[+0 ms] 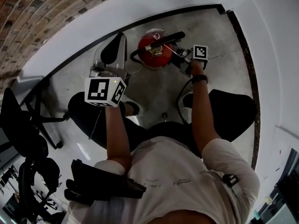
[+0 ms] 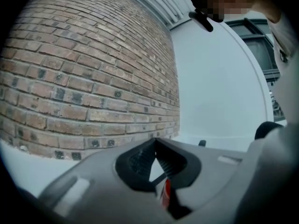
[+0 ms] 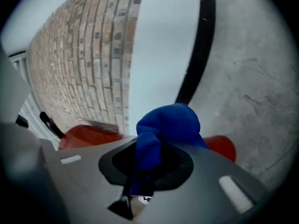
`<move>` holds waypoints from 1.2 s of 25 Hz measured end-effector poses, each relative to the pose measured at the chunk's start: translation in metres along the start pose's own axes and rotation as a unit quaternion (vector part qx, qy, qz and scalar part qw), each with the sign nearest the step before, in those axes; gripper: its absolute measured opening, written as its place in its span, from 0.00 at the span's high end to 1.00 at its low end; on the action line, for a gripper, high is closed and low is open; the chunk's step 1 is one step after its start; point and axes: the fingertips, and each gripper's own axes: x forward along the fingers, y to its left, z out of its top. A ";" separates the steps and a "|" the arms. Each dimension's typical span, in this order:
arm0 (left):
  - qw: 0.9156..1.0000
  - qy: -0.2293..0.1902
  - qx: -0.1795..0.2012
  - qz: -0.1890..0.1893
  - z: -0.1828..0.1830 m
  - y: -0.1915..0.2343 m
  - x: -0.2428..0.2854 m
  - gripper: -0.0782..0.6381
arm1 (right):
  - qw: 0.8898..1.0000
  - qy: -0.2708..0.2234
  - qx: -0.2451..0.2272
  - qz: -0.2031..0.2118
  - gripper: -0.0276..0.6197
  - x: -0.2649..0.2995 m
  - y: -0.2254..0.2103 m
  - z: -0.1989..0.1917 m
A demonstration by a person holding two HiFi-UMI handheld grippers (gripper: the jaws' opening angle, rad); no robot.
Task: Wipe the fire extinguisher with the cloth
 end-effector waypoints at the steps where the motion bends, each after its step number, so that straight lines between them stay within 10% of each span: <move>1: 1.000 0.004 0.000 0.003 -0.003 0.002 0.000 0.89 | 1.000 0.007 0.003 -0.023 0.85 0.001 -0.027 -0.006; 11: 0.998 0.056 -0.009 0.023 -0.033 0.006 0.007 0.89 | 0.973 0.045 0.049 -0.220 0.85 -0.004 -0.211 -0.066; 16: 0.999 0.047 -0.008 0.007 -0.035 0.005 0.012 0.89 | 0.954 0.101 -0.026 -0.280 0.85 -0.003 -0.210 -0.065; 20: 1.000 0.024 -0.007 -0.010 -0.020 0.003 0.014 0.89 | 0.991 0.020 -0.038 -0.123 0.85 0.007 -0.105 0.019; 23: 1.000 0.008 -0.005 -0.012 -0.004 0.008 0.014 0.89 | 0.999 0.008 0.010 0.042 0.85 0.010 0.022 0.066; 27: 1.000 -0.009 -0.004 -0.011 0.010 0.014 0.016 0.89 | 0.968 0.111 -0.070 0.212 0.85 0.004 0.165 0.083; 30: 1.000 -0.013 -0.005 -0.013 0.012 0.016 0.017 0.89 | 0.939 0.205 -0.092 0.262 0.85 0.003 0.215 0.059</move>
